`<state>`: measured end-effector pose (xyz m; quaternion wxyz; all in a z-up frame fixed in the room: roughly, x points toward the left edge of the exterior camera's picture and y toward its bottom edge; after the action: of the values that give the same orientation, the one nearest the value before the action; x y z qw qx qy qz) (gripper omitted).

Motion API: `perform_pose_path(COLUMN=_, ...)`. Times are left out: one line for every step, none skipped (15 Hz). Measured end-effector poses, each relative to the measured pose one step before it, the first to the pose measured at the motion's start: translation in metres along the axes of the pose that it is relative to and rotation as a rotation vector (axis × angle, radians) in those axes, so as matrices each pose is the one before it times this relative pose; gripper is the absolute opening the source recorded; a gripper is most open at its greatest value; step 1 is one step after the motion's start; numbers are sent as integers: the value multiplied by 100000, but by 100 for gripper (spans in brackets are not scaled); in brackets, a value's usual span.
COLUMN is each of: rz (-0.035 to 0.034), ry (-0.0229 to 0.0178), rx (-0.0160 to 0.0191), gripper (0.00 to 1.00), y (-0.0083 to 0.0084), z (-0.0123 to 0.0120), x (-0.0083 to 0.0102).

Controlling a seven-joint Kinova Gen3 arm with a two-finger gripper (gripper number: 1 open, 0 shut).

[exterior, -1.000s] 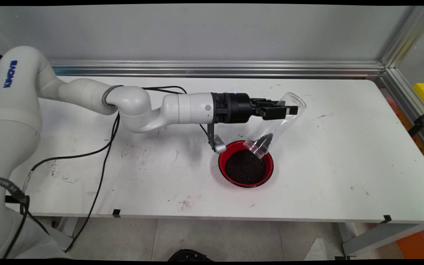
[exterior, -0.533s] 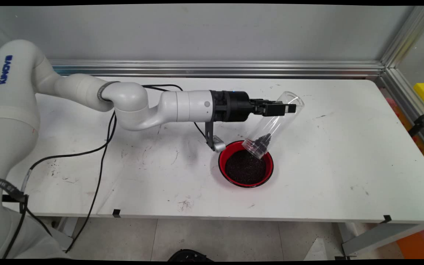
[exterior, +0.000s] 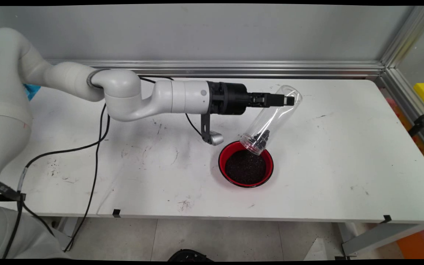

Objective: Pour the black seasoning powder in the red bowl

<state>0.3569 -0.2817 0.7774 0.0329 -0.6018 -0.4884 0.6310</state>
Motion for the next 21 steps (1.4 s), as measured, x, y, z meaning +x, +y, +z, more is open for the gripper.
perform_pose_path(rz=-1762, ry=555, rx=-680, gripper=0, y=-184, z=-139, x=-246)
perform_pose_path(rz=-2180, ry=706, rx=-789, gripper=0, y=-202, z=-153, x=-249)
perform_pose_path(rz=-2263, ry=727, rx=-742, gripper=0, y=-221, z=-133, x=-235)
perform_pose_path(rz=-2603, ry=506, rx=-811, gripper=0, y=-211, z=-138, x=-258)
perform_pose_path(rz=-2329, ry=306, rx=-676, gripper=0, y=-193, z=-114, x=-242)
perform_pose_path(rz=-2886, ry=344, rx=-825, gripper=0, y=-214, z=-131, x=-265)
perform_pose_path(rz=-2724, ry=221, rx=-797, gripper=0, y=-165, z=-114, x=-244)
perform_pose_path(rz=-3239, ry=283, rx=-926, gripper=0, y=-178, z=-125, x=-265)
perform_pose_path(rz=-3289, ry=195, rx=-903, gripper=0, y=-175, z=-113, x=-290)
perform_pose_path(rz=-3707, ry=72, rx=-1095, gripper=0, y=-133, z=-121, x=-302)
perform_pose_path(rz=-3326, ry=16, rx=-939, gripper=0, y=-111, z=-91, x=-264)
perform_pose_path(rz=-4144, ry=-5, rx=-1218, gripper=0, y=-102, z=-89, x=-314)
perform_pose_path(rz=-4422, ry=-11, rx=-1460, gripper=0, y=-52, z=-98, x=-299)
perform_pose_path(rz=-3863, ry=115, rx=-1313, gripper=0, y=-32, z=-73, x=-225)
perform_pose_path(rz=-4532, ry=262, rx=-1580, gripper=0, y=-34, z=-67, x=-239)
perform_pose_path(rz=-5083, ry=125, rx=-1770, gripper=0, y=16, z=-96, x=-234)
perform_pose_path(rz=-4485, ry=148, rx=-1560, gripper=0, y=22, z=-53, x=-191)
perform_pose_path(rz=-5274, ry=85, rx=-1826, gripper=0, y=23, z=-52, x=-234)
perform_pose_path(rz=-5261, ry=-70, rx=-2184, gripper=0, y=86, z=-49, x=-230)
perform_pose_path(rz=-4724, ry=-460, rx=-1939, gripper=0, y=102, z=-38, x=-238)
perform_pose_path(rz=-5578, ry=-638, rx=-2212, gripper=0, y=107, z=-42, x=-296)
